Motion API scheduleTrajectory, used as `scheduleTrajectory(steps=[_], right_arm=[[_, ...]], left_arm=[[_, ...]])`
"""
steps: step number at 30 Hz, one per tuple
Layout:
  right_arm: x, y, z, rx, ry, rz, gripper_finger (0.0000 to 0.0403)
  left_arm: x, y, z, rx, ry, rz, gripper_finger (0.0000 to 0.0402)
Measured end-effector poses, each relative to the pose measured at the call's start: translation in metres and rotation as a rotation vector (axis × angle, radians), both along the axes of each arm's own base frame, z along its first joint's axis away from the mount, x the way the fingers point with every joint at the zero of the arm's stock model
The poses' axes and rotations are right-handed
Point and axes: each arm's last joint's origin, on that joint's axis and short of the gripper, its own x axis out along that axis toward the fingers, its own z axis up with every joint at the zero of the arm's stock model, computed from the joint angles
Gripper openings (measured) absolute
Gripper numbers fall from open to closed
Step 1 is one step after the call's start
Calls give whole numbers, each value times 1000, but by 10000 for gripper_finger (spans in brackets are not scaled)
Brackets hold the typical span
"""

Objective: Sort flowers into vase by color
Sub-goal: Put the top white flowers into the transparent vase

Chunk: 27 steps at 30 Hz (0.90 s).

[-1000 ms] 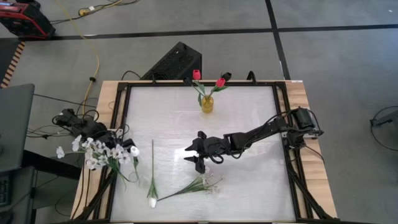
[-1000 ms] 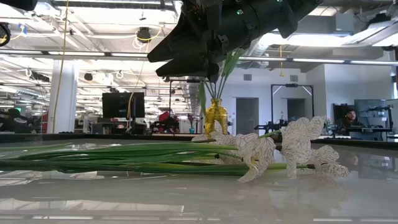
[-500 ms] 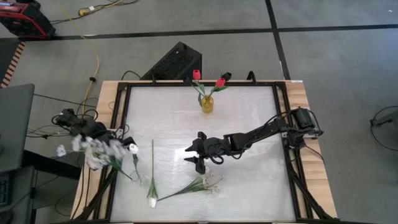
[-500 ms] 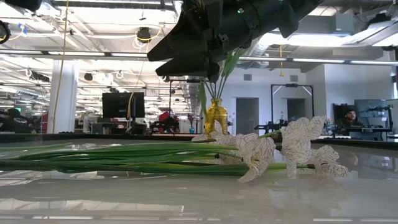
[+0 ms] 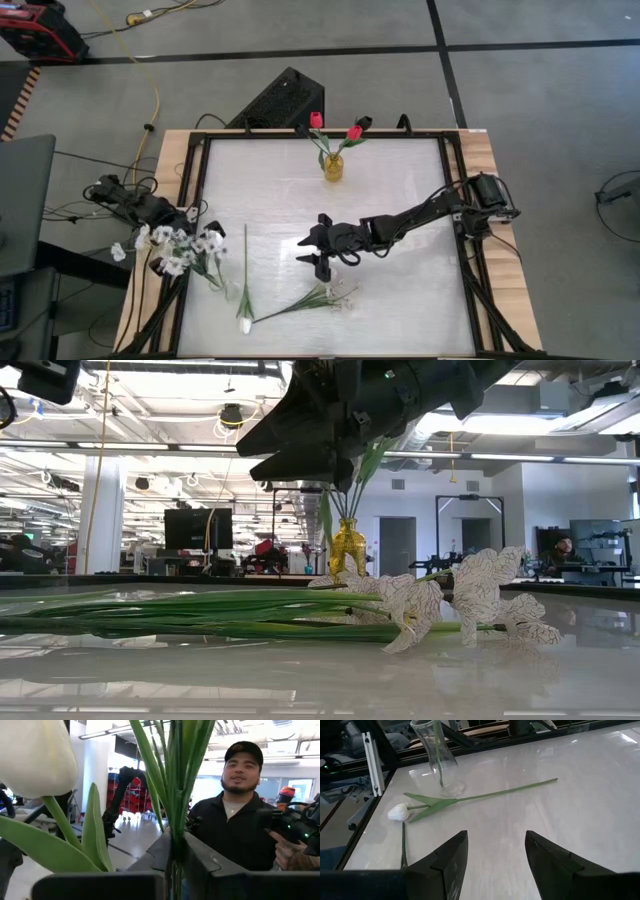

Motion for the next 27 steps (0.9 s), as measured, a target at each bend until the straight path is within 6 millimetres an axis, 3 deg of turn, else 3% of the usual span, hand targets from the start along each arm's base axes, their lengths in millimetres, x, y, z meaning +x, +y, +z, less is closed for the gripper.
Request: scheduleTrajectory(steps=[5,13,27], right_arm=[[0,0,0,0,1,0,224],[0,0,0,-1,1,0,224],[0,0,0,-3,1,1,224]], left_arm=[[1,0,-2,-35,79,-7,71],[4,-1,-15,-113,359,-40,126],[5,-3,-29,-297,789,-134,136]])
